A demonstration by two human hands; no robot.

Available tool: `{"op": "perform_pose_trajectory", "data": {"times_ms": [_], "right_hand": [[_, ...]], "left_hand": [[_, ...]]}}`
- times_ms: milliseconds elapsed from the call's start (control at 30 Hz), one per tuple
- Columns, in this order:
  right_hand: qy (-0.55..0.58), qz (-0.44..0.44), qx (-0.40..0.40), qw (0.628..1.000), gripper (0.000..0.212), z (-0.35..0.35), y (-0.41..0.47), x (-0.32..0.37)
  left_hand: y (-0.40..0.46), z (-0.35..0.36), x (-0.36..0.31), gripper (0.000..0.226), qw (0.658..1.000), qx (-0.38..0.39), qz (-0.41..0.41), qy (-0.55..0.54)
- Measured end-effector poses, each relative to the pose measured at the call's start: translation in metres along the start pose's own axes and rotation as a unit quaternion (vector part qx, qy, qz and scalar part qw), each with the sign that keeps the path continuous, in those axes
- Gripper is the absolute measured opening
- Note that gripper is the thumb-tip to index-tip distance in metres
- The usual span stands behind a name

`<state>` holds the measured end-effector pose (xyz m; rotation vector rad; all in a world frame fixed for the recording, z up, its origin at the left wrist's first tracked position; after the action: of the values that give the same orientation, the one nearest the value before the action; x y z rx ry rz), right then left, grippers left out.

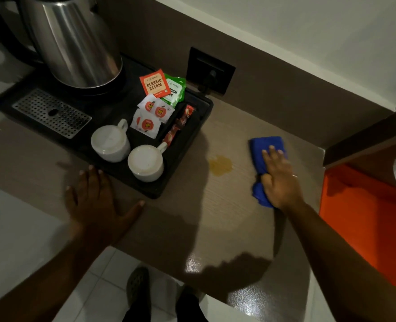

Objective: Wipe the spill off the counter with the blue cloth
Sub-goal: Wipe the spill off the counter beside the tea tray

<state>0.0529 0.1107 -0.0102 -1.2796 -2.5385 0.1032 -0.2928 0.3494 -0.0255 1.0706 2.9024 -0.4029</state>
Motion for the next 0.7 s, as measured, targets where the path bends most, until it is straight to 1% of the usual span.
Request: {"op": "perform_pose_trajectory", "data": {"times_ms": [67,133,167,233,267,300,333,367,433,500,533,567,600,633,700], "right_hand": [[0.006,0.087,-0.039,0.995,0.068,-0.01,0.005,-0.036],[-0.018,0.175,-0.066,0.982,0.069,-0.011,0.023,-0.045],[-0.022,0.224,-0.078,0.971,0.068,-0.01,0.034,-0.037],[0.007,0.333,-0.093,0.938,0.066,-0.006,0.056,-0.008],[0.031,0.374,-0.088,0.923,0.066,-0.001,0.065,0.012],[0.045,0.383,-0.08,0.919,0.067,0.005,0.074,0.035],[0.048,0.359,-0.074,0.929,0.067,0.013,0.08,0.06],[0.04,0.304,-0.07,0.949,0.067,0.021,0.083,0.085],[0.011,0.144,-0.051,0.988,0.066,0.034,0.077,0.119],[-0.014,-0.001,-0.005,1.0,0.066,0.032,0.067,0.115],[-0.024,-0.049,0.019,0.998,0.067,0.027,0.064,0.098],[-0.026,-0.072,0.03,0.997,0.067,0.02,0.061,0.076],[-0.021,-0.067,0.025,0.997,0.068,0.012,0.057,0.05],[-0.008,-0.036,0.007,0.999,0.067,0.005,0.052,0.022],[0.017,0.054,-0.034,0.998,0.066,-0.006,0.036,-0.026]], "left_hand": [[0.0,0.002,0.0,0.126,1.0,-0.005,0.003,0.002],[0.001,0.004,0.001,0.127,1.0,-0.012,0.006,-0.005],[0.002,0.005,0.003,0.127,1.0,-0.014,0.008,-0.005],[0.004,0.007,0.004,0.127,1.0,-0.017,0.014,0.0],[0.004,0.008,0.005,0.127,1.0,-0.02,0.015,0.0],[0.004,0.009,0.005,0.126,1.0,-0.022,0.015,-0.001],[0.004,0.009,0.005,0.125,1.0,-0.025,0.015,0.0],[0.004,0.008,0.006,0.125,1.0,-0.027,0.016,0.004],[0.004,0.008,0.008,0.124,0.999,-0.027,0.017,0.01],[0.004,0.007,0.011,0.124,1.0,-0.025,0.014,0.004],[0.004,0.007,0.012,0.123,1.0,-0.025,0.013,0.003],[0.004,0.006,0.01,0.123,1.0,-0.023,0.013,0.004],[0.004,0.006,0.008,0.123,1.0,-0.02,0.014,0.005],[0.004,0.005,0.006,0.124,1.0,-0.018,0.014,0.007],[0.003,0.003,0.002,0.124,1.0,-0.014,0.012,0.012]]}}
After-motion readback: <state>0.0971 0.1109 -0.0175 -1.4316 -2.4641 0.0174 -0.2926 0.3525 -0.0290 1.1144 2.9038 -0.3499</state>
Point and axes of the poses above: each hand's wrist, its own y-axis towards the middle knuckle, its own z-axis out of the palm, x = y × z, the point moved 4 cm from there along y, towards the middle knuckle, and after that the axes turned 10 degrees about z, right-handed, at the moved point
